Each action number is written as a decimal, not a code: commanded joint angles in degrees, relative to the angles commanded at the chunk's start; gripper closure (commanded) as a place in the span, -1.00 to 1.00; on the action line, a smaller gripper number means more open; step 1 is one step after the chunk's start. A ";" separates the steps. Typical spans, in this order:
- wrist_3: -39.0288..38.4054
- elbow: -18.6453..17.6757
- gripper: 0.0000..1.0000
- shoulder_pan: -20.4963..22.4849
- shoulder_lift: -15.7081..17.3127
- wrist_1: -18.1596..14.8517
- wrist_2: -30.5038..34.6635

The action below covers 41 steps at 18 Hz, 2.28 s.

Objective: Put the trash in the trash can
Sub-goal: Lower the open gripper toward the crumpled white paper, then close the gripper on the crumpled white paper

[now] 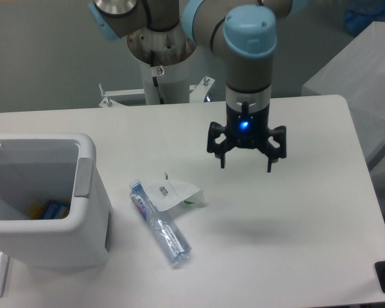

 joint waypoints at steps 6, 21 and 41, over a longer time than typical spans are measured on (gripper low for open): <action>-8.39 -5.72 -1.00 -0.79 -0.26 -0.26 -1.40; -45.06 -5.55 -1.00 -1.14 -7.11 -0.26 -2.55; -48.41 -4.75 -0.53 -5.89 -11.95 -0.18 -5.01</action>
